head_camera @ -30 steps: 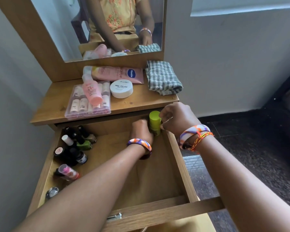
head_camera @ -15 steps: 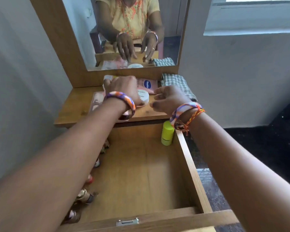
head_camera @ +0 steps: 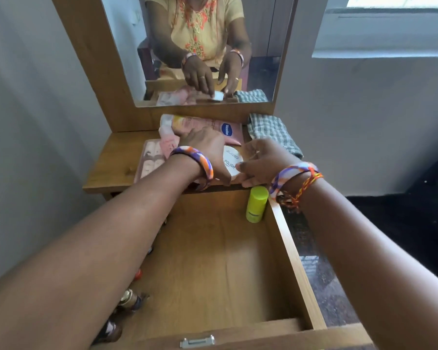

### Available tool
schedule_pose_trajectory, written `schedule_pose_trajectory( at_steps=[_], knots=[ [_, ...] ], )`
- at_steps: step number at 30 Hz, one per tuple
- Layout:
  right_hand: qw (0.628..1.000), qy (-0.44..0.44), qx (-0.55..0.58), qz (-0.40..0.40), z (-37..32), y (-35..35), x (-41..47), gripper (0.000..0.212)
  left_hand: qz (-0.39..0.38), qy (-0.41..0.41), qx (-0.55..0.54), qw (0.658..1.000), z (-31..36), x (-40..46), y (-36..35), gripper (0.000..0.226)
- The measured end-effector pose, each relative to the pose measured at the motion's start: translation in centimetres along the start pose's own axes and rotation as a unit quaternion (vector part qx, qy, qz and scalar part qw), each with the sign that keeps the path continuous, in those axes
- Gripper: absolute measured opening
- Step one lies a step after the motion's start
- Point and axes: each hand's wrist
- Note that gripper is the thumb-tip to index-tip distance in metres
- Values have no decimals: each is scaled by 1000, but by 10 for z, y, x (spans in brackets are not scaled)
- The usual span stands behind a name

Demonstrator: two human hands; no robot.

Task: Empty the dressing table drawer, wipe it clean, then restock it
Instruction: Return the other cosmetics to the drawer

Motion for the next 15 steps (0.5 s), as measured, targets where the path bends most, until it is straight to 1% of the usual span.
schedule_pose_trajectory(
  at_steps=[2, 3, 4, 6, 7, 9, 12, 15],
  knots=[
    [998, 3, -44, -33, 5, 12, -13, 39, 15, -22, -7, 1000, 10, -20, 0, 60],
    [995, 14, -88, -48, 7, 18, -18, 34, 11, -23, -13, 1000, 15, -29, -2, 59],
    [989, 22, -127, -68, 10, 25, -22, 29, 1, -23, -20, 1000, 19, -39, -5, 59],
    [979, 16, -172, -109, 16, 33, -28, 19, -22, -22, -45, 998, 27, -57, -11, 58],
    [975, 9, -187, -123, 21, 35, -31, 19, -37, -15, -64, 997, 31, -65, -16, 57],
    [969, 5, -207, -133, 31, 34, -34, 18, -92, 0, -71, 993, 38, -81, -31, 58],
    [971, -1, -197, -137, 45, 24, -39, 16, -177, 2, -58, 982, 46, -102, -63, 69],
    [963, 13, -221, -156, 52, 12, -49, 20, -223, -19, -72, 972, 49, -114, -88, 77]
  ],
)
Point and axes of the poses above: each hand's wrist, its own x-axis towards the middle knuckle, its own y-axis out of the back of the hand, z = x × y, and after that the axes turned 12 degrees about z, right-handed
